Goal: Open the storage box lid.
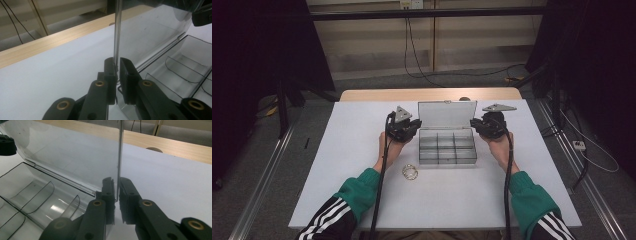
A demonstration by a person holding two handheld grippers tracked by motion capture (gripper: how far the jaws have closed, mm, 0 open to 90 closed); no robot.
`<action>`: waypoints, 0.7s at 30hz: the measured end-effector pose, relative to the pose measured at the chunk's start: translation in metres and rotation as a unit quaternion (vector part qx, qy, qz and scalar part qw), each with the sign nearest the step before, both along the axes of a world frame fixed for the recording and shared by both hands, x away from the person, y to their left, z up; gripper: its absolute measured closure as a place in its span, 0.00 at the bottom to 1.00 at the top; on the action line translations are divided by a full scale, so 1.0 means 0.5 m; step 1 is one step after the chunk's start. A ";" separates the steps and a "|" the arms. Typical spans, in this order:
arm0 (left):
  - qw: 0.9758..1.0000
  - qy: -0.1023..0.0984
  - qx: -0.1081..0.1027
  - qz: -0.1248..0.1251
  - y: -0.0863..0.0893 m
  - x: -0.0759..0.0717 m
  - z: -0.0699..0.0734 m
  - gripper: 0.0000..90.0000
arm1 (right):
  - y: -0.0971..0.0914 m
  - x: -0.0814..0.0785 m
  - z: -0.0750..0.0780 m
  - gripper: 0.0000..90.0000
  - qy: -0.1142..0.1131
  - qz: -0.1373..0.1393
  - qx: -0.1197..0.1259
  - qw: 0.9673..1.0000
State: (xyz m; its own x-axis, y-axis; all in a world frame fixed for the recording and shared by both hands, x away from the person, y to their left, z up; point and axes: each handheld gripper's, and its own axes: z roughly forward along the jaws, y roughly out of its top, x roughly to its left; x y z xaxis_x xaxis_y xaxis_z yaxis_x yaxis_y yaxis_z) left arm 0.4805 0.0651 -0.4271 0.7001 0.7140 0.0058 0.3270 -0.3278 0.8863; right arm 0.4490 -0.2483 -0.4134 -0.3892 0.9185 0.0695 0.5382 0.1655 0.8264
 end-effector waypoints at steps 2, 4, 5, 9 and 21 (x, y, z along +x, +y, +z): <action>1.000 0.000 0.001 0.002 0.000 0.001 -0.002 0.95 | 0.001 0.001 -0.002 0.93 0.001 -0.003 -0.001 1.000; 1.000 0.001 0.007 0.002 -0.002 0.003 -0.005 0.95 | 0.003 0.003 -0.006 0.94 0.001 -0.007 -0.003 1.000; 1.000 0.003 0.006 0.003 -0.003 0.003 -0.007 0.95 | 0.003 0.003 -0.007 0.94 0.002 -0.008 -0.005 1.000; 1.000 0.003 0.012 0.006 -0.004 0.004 -0.010 0.95 | 0.004 0.004 -0.010 0.95 0.002 -0.011 -0.005 1.000; 1.000 -0.006 0.019 0.006 -0.002 0.004 -0.009 0.91 | 0.009 0.010 -0.020 0.96 0.009 -0.023 -0.027 0.999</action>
State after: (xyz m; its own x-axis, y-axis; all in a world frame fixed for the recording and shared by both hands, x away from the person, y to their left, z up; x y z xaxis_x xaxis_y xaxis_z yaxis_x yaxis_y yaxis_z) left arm 0.4824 0.0638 -0.4314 0.6912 0.7215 0.0410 0.3207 -0.3571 0.8773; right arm 0.4538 -0.2436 -0.4236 -0.3463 0.9378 0.0262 0.5608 0.1845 0.8072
